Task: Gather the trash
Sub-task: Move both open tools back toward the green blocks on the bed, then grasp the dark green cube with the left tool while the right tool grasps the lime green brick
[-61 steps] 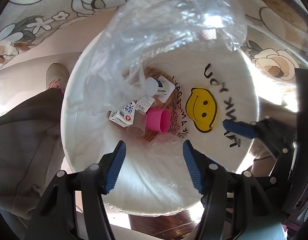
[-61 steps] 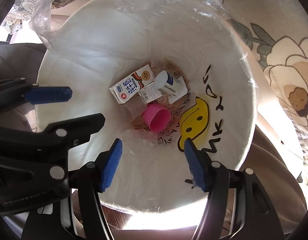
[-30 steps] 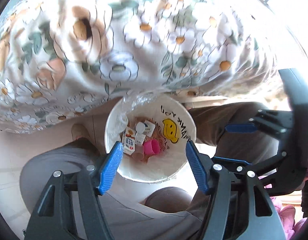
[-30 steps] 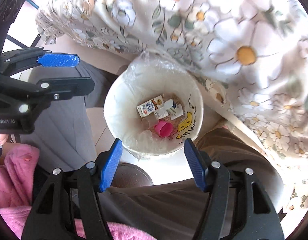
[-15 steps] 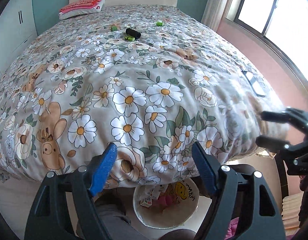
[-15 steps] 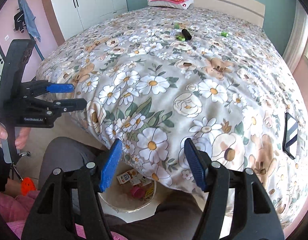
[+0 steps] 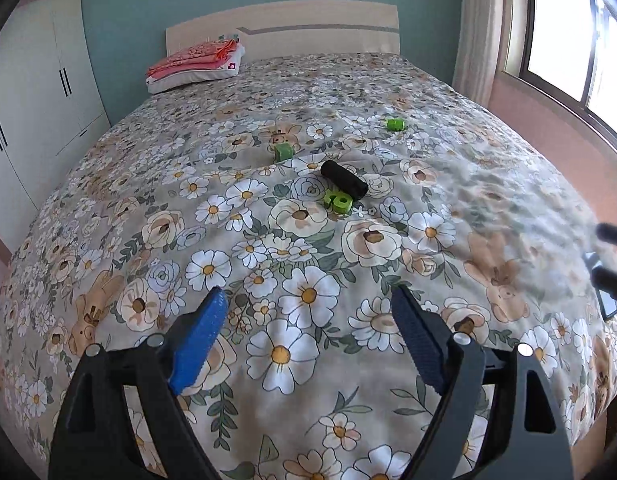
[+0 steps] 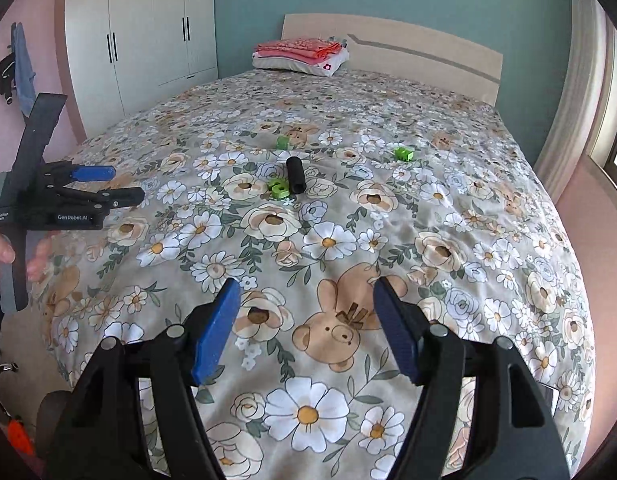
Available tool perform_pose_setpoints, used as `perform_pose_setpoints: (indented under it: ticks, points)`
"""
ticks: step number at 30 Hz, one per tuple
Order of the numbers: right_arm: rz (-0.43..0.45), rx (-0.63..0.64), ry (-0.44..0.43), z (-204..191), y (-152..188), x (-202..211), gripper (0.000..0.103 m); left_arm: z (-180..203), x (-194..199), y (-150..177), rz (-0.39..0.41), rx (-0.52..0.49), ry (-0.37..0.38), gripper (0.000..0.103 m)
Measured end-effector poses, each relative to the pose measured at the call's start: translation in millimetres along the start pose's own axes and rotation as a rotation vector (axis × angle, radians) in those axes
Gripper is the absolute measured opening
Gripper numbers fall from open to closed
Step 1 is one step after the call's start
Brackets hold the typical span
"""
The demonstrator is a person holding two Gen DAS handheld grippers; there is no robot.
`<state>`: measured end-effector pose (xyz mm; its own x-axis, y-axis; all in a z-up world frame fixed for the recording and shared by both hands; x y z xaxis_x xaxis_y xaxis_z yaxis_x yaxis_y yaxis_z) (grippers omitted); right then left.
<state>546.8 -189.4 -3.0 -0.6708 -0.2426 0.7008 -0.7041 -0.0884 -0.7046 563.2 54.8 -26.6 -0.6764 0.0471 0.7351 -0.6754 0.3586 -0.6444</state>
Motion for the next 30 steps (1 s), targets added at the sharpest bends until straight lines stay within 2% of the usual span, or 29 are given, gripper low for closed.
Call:
perform_pose_setpoints:
  ticks: [5, 8, 13, 16, 18, 21, 25, 30]
  points:
    - [0.018, -0.023, 0.079, 31.3, -70.1, -103.4, 0.069, -33.6, -91.8, -54.4, 0.017, -0.115, -0.041, 0.086]
    - [0.006, -0.091, 0.097, 50.1, -110.3, -161.4, 0.069, -53.1, -137.8, -78.2, 0.024, -0.172, -0.051, 0.086]
    - [-0.059, -0.241, 0.134, 84.5, -166.1, -247.0, 0.069, -77.6, -197.1, -106.1, -0.017, -0.2, 0.056, 0.086]
    - [-0.083, -0.286, 0.186, 105.0, -190.1, -290.7, 0.069, -87.5, -228.1, -120.5, -0.03, -0.224, 0.093, 0.086]
    - [-0.086, -0.274, 0.233, 118.8, -204.1, -317.7, 0.069, -92.4, -249.7, -129.2, -0.038, -0.257, 0.098, 0.086]
    - [-0.104, -0.202, 0.256, 136.8, -223.3, -356.5, 0.069, -99.7, -279.2, -141.2, -0.035, -0.302, 0.107, 0.086]
    - [-0.175, -0.078, 0.248, 154.7, -245.1, -404.4, 0.069, -106.6, -310.8, -154.0, -0.01, -0.315, 0.156, 0.086]
    - [-0.25, 0.103, 0.261, 168.9, -263.3, -450.2, 0.069, -105.9, -348.6, -156.7, -0.02, -0.367, 0.195, 0.086]
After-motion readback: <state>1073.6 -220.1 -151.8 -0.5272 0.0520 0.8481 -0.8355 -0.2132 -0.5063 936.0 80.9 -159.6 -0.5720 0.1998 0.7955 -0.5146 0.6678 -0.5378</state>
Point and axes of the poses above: each gripper's, at about its wrist camera, not at the fingertips, and x roughly against the way its jaws point, z to its right, y to its underside, the point moved 5 cm from there along -x, roughly the way its jaws point, and after that the axes turned 13 degrees about -x, right-handed, at the moved point
